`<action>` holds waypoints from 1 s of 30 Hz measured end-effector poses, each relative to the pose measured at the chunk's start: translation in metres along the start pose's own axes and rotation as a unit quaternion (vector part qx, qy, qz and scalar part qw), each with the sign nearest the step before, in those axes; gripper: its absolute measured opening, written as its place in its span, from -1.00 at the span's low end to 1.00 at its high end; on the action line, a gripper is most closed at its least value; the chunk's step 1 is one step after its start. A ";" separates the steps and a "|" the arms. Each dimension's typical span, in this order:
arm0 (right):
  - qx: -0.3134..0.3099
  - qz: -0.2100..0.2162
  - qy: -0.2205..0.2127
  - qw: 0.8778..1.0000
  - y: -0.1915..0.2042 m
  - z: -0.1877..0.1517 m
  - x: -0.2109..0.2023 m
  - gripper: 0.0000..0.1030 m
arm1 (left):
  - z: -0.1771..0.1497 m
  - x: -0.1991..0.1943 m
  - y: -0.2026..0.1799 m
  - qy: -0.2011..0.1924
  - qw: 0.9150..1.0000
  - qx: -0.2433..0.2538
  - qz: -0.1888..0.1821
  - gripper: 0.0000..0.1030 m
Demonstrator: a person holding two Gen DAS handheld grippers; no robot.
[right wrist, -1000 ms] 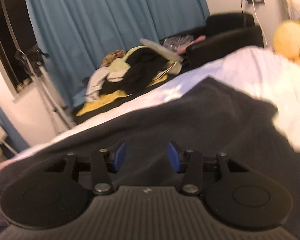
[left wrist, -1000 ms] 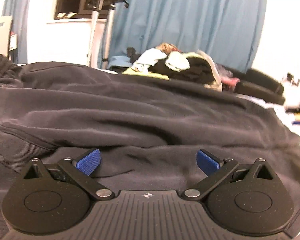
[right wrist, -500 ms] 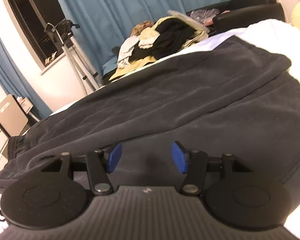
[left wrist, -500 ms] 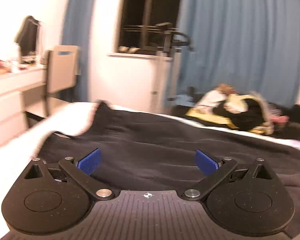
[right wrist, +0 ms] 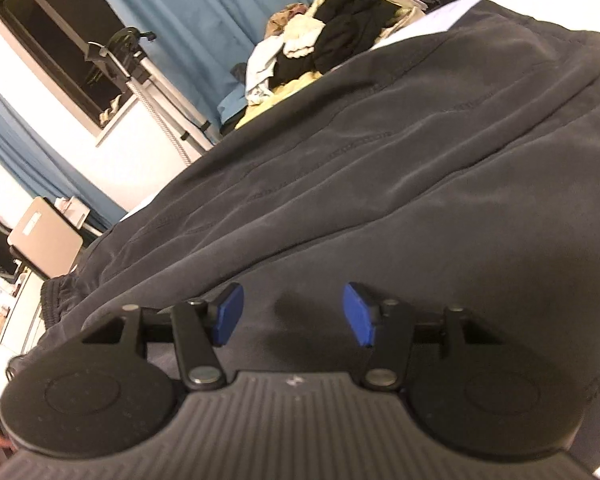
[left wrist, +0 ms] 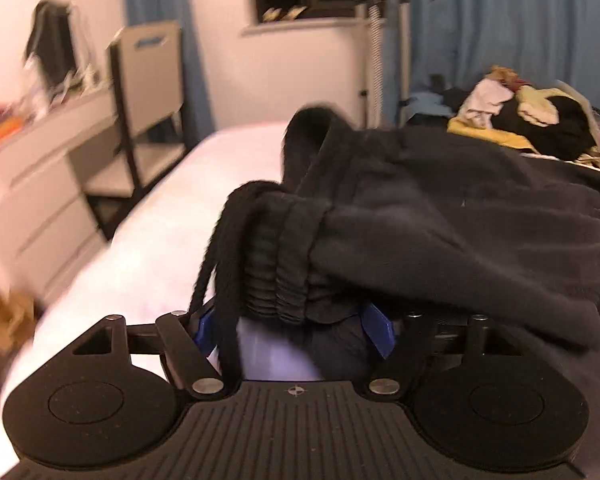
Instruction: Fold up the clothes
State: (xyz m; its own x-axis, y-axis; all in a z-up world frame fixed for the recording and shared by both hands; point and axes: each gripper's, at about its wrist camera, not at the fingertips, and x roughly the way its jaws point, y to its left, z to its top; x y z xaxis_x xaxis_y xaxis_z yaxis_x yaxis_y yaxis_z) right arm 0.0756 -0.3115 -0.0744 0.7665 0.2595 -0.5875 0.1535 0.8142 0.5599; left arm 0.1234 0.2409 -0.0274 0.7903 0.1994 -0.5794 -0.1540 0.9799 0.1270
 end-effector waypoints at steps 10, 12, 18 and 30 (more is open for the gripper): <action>-0.043 -0.020 -0.008 0.999 -0.004 0.009 0.037 0.11 | 0.040 0.073 -0.045 0.029 0.999 0.026 0.019 0.56; -0.050 -0.023 -0.006 0.998 -0.004 0.009 0.043 0.11 | 0.034 0.070 -0.045 0.022 0.999 0.014 0.024 0.62; -0.044 -0.017 -0.005 0.999 -0.007 0.012 0.046 0.13 | 0.001 0.022 -0.005 0.003 0.988 -0.152 -0.006 0.69; -0.001 0.001 -0.002 1.000 -0.012 0.011 0.030 0.11 | -0.068 0.025 0.060 0.030 0.898 -0.433 -0.077 0.68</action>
State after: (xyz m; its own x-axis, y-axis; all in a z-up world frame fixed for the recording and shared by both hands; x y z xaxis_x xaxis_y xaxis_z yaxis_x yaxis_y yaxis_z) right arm 0.1032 -0.3190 -0.0921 0.7696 0.2580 -0.5840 0.1514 0.8149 0.5595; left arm 0.0933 0.3053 -0.0886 0.8124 0.0355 -0.5820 -0.4693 0.6321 -0.6166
